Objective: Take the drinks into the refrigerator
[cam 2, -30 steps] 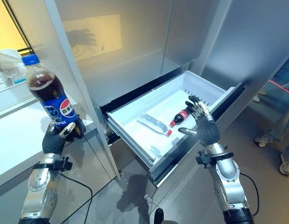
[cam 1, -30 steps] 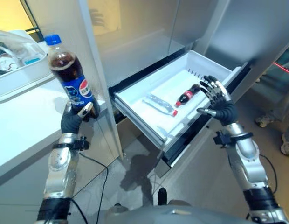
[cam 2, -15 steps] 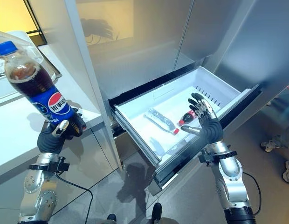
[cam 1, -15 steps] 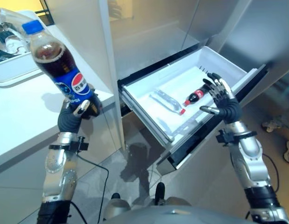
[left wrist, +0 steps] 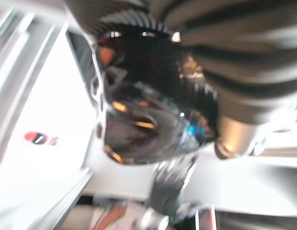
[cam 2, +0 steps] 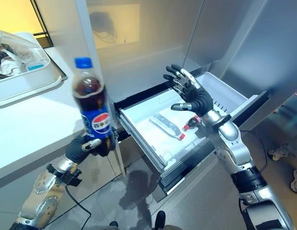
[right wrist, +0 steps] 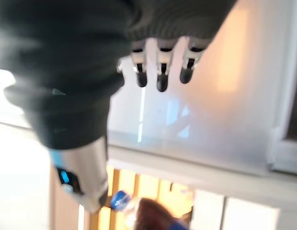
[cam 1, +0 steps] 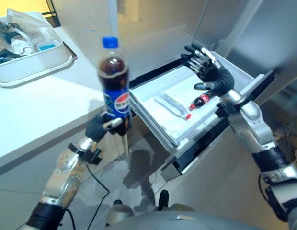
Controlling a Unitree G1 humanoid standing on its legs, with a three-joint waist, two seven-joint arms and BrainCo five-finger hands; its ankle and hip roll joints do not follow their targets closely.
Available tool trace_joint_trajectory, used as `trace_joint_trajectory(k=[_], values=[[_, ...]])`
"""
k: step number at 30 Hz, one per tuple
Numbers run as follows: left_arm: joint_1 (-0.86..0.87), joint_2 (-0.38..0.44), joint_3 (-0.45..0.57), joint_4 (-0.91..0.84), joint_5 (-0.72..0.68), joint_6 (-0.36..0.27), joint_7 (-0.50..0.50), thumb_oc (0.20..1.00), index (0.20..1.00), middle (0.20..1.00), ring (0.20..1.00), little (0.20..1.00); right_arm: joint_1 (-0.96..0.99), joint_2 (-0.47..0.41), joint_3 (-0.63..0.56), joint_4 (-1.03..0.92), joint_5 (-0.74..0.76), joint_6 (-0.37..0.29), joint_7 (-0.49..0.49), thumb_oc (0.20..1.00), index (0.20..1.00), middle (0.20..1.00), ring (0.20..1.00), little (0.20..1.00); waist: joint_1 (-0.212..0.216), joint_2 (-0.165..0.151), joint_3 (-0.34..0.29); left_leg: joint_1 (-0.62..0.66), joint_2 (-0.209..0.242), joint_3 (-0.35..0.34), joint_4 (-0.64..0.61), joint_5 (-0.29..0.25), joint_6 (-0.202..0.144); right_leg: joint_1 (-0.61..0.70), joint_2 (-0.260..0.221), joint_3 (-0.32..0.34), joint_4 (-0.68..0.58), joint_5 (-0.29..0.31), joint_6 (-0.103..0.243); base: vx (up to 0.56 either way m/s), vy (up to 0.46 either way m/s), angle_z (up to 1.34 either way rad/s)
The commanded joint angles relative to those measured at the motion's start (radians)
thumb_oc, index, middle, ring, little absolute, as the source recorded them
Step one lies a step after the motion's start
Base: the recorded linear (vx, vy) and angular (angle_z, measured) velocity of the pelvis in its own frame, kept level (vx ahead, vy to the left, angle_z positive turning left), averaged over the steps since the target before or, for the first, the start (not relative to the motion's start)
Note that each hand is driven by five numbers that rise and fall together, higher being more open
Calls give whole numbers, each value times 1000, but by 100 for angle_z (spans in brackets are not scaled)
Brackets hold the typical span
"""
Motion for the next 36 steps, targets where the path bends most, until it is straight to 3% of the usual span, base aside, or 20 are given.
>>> trace_joint_trajectory(k=[1, 16, 23, 36], values=[[-103, 32, -5, -158, -66, -77, -33, 200, 200, 200, 200, 200, -86, -15, 42, -18, 42, -15, 16, 1000, 1000, 1000, 1000, 1000, 22, 12, -39, 9, -34, -29, 2, -75, 73, -12, -63, 9, 174, -100, 80, 0, 0, 0], [-184, 101, -126, -146, -47, -59, -35, 200, 200, 200, 200, 200, -110, 60, 256, -51, 163, 102, 107, 1000, 1000, 1000, 1000, 1000, 24, 18, -30, 3, -38, -27, 2, -69, 75, -12, -65, 11, 164, -94, 83, -3, -1, -1], [-207, 124, -153, -142, -34, -66, -33, 200, 200, 200, 200, 200, -114, 40, 311, -78, 221, 151, 135, 1000, 1000, 1000, 1000, 1000, 23, 13, -31, 3, -36, -32, 1, -65, 72, -7, -68, 6, 161, -92, 84, -3, -1, 0], [-262, 142, -210, -120, -2, -68, -23, 200, 200, 200, 200, 200, -186, 91, 365, -51, 234, 150, 122, 1000, 1000, 1000, 1000, 1000, 31, 17, -34, -1, -39, -35, 1, -63, 74, -5, -73, 0, 157, -87, 85, 0, 0, 0]])
